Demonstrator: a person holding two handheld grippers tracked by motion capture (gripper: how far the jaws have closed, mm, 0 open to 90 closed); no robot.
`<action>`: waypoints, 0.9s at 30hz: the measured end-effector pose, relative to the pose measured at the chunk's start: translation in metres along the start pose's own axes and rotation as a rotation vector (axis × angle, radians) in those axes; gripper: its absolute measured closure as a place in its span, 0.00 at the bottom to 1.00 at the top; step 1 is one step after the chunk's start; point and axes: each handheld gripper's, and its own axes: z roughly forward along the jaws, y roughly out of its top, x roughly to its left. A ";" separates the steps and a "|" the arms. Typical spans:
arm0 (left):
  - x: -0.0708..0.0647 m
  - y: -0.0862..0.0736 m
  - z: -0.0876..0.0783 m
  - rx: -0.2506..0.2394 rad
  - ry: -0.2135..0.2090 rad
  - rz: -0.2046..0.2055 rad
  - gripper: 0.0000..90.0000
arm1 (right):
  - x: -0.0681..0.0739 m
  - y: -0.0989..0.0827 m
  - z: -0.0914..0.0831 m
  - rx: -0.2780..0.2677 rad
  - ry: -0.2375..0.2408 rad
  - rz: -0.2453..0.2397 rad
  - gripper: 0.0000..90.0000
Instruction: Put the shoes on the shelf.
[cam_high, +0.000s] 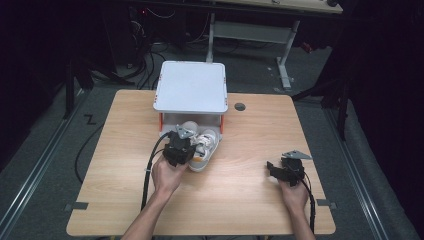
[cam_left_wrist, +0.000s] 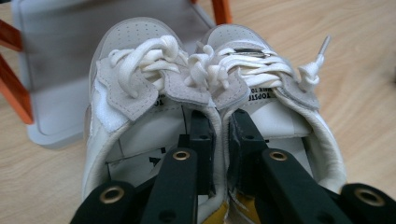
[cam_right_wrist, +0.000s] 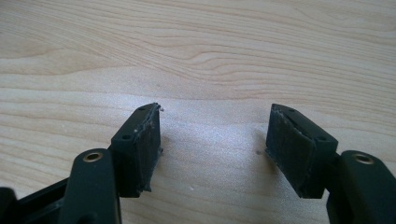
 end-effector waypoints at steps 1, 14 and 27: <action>0.002 0.001 0.002 -0.005 0.007 -0.013 0.91 | 0.000 0.000 0.000 0.000 0.000 0.000 0.39; 0.023 0.005 0.040 -0.057 0.104 -0.093 0.90 | 0.000 0.000 0.000 -0.001 0.000 0.000 0.39; 0.028 0.012 0.063 -0.065 0.150 -0.115 0.90 | 0.000 0.000 0.000 0.000 0.001 0.000 0.39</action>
